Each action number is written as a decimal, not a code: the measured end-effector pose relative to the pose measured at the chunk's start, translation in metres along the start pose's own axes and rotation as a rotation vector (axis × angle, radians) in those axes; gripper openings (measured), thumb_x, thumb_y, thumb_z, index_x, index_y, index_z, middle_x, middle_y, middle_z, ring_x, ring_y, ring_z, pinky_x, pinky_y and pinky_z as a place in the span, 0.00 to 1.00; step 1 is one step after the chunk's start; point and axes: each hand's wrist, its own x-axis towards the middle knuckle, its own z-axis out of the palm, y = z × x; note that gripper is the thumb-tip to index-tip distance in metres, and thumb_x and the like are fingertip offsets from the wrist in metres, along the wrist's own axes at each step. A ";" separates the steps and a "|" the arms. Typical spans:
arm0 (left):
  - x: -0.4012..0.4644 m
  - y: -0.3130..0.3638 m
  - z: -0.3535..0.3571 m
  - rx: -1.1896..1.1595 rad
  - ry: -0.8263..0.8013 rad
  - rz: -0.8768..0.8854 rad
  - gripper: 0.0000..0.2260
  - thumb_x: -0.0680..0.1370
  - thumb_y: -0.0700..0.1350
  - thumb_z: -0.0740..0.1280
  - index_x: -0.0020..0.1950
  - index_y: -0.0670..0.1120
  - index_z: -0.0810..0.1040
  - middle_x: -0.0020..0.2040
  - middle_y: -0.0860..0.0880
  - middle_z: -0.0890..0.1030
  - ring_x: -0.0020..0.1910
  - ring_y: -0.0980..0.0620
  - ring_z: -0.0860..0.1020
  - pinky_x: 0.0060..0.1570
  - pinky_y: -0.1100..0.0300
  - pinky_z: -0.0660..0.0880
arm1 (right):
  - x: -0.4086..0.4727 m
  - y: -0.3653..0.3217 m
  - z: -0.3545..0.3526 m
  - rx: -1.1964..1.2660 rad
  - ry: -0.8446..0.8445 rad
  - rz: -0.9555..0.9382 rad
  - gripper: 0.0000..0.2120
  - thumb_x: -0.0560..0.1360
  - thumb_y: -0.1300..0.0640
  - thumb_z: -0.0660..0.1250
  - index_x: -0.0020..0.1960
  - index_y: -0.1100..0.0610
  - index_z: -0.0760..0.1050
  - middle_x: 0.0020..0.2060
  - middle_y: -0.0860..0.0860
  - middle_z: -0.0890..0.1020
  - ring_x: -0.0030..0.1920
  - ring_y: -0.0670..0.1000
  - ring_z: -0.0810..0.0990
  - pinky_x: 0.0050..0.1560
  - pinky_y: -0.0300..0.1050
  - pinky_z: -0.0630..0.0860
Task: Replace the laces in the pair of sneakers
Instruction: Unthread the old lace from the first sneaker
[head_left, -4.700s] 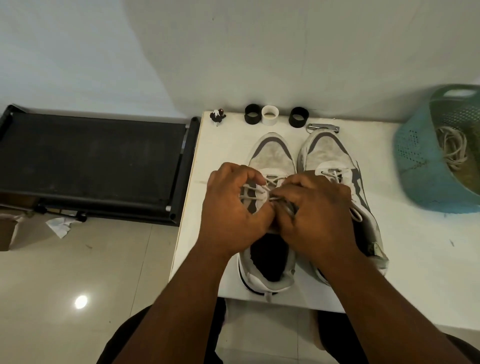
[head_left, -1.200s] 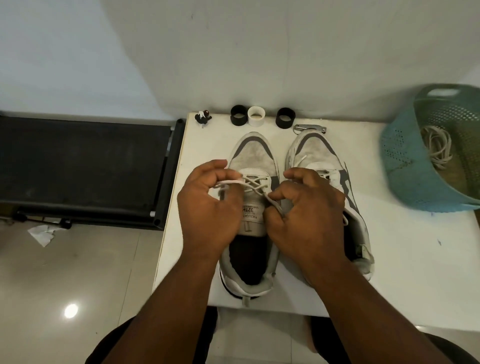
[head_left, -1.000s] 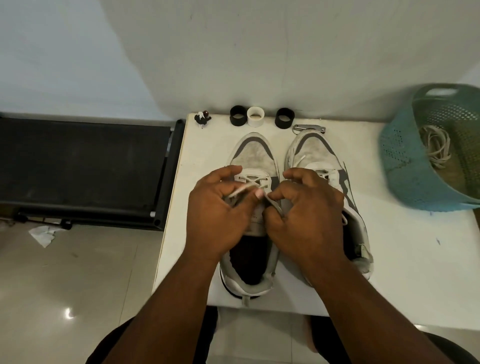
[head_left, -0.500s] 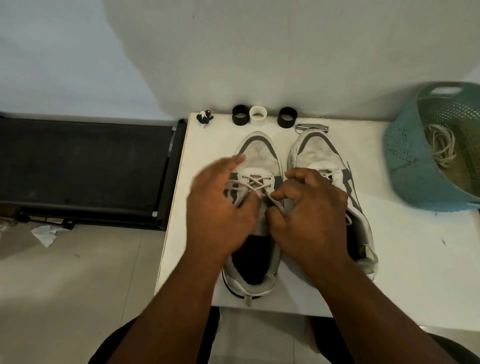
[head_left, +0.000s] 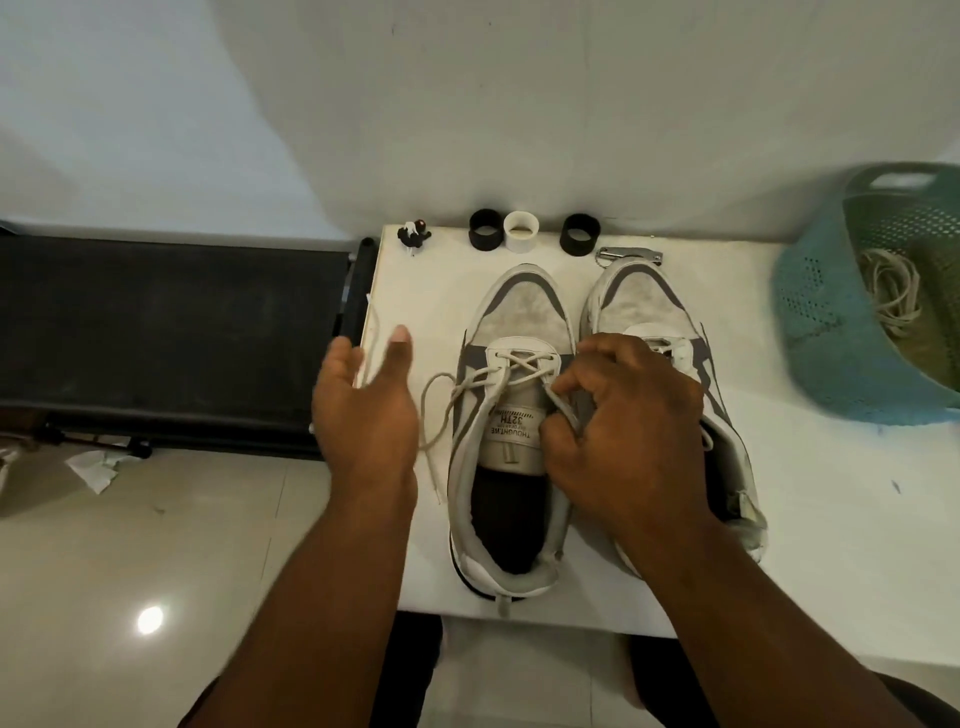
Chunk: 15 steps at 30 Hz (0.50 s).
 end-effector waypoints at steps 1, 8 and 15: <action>-0.002 -0.001 -0.001 0.071 -0.018 0.070 0.35 0.75 0.60 0.75 0.79 0.57 0.67 0.73 0.57 0.74 0.73 0.52 0.72 0.69 0.51 0.72 | 0.001 -0.002 -0.001 -0.039 -0.046 -0.022 0.20 0.67 0.49 0.68 0.59 0.46 0.79 0.63 0.48 0.77 0.64 0.52 0.75 0.66 0.60 0.69; -0.023 -0.014 0.001 0.642 -0.241 0.724 0.12 0.68 0.60 0.73 0.49 0.60 0.81 0.75 0.57 0.70 0.78 0.50 0.60 0.71 0.42 0.62 | 0.004 -0.009 0.004 -0.151 -0.130 -0.088 0.16 0.75 0.42 0.61 0.58 0.41 0.81 0.68 0.47 0.75 0.69 0.51 0.71 0.68 0.58 0.61; -0.023 -0.011 -0.001 0.589 -0.160 0.839 0.07 0.72 0.52 0.73 0.35 0.51 0.84 0.64 0.56 0.81 0.71 0.48 0.72 0.69 0.40 0.69 | 0.013 0.003 0.002 0.213 0.140 0.063 0.02 0.79 0.56 0.66 0.49 0.50 0.76 0.51 0.47 0.78 0.50 0.43 0.72 0.55 0.34 0.68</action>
